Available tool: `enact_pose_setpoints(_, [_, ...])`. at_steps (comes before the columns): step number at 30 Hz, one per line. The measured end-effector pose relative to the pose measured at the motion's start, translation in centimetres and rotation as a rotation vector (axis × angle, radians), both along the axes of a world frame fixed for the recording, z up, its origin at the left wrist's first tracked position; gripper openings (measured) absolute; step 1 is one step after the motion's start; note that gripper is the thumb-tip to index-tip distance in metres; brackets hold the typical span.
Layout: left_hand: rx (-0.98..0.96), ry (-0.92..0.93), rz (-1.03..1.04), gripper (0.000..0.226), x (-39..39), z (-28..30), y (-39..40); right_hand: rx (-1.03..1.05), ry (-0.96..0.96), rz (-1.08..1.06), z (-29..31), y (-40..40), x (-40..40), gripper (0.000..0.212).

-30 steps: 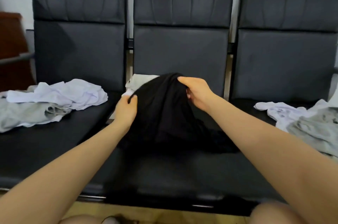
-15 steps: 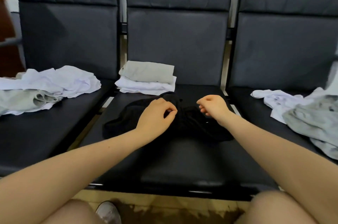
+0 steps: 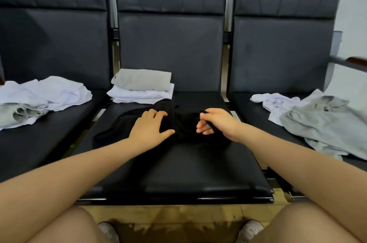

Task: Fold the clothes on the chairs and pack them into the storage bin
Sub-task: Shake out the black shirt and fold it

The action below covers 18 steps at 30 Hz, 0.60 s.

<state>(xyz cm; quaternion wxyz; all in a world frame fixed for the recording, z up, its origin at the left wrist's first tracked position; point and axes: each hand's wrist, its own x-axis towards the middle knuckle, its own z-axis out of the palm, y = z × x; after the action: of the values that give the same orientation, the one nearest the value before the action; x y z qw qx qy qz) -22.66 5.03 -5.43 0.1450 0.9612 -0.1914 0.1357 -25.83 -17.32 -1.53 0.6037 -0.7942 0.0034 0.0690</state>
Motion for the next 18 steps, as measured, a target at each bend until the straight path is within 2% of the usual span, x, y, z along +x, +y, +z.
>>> enact_pose_setpoints(2, [0.138,0.032,0.012,0.041,0.5,-0.3,0.7,0.275,0.003,-0.119,1.2,-0.2,0.4,0.025])
enact_pose_setpoints(4, [0.063,0.05,-0.014,0.025,0.9,-0.3,1.1,0.423,-0.025,-0.229,2.3,-0.5,0.8,0.026])
enact_pose_setpoints(6, [-0.186,0.071,-0.004,0.028,1.0,0.8,1.0,0.522,-0.036,-0.334,2.5,-0.8,1.3,0.026])
enact_pose_setpoints(9, [-0.685,0.065,0.122,0.034,0.8,3.1,0.8,0.639,0.004,-0.487,2.3,-1.4,1.8,0.028])
enact_pose_setpoints(12, [-1.117,-0.006,0.28,0.028,1.2,4.9,1.6,0.652,0.033,-0.682,2.0,-2.0,2.7,0.028])
enact_pose_setpoints(14, [-1.081,-0.042,0.382,0.025,1.8,5.2,2.5,0.58,0.088,-0.75,1.2,-2.4,3.4,0.028])
enact_pose_setpoints(16, [-0.878,0.067,0.448,0.03,2.7,4.4,3.1,0.444,0.198,-0.675,0.5,-2.0,3.5,0.025])
enact_pose_setpoints(17, [-0.778,0.126,0.466,0.03,3.1,3.6,3.5,0.307,0.236,-0.616,0.2,-1.5,3.3,0.018])
enact_pose_setpoints(18, [-0.717,0.181,0.47,0.028,3.3,2.8,3.6,0.071,0.241,-0.55,-0.3,-1.2,3.2,0.017])
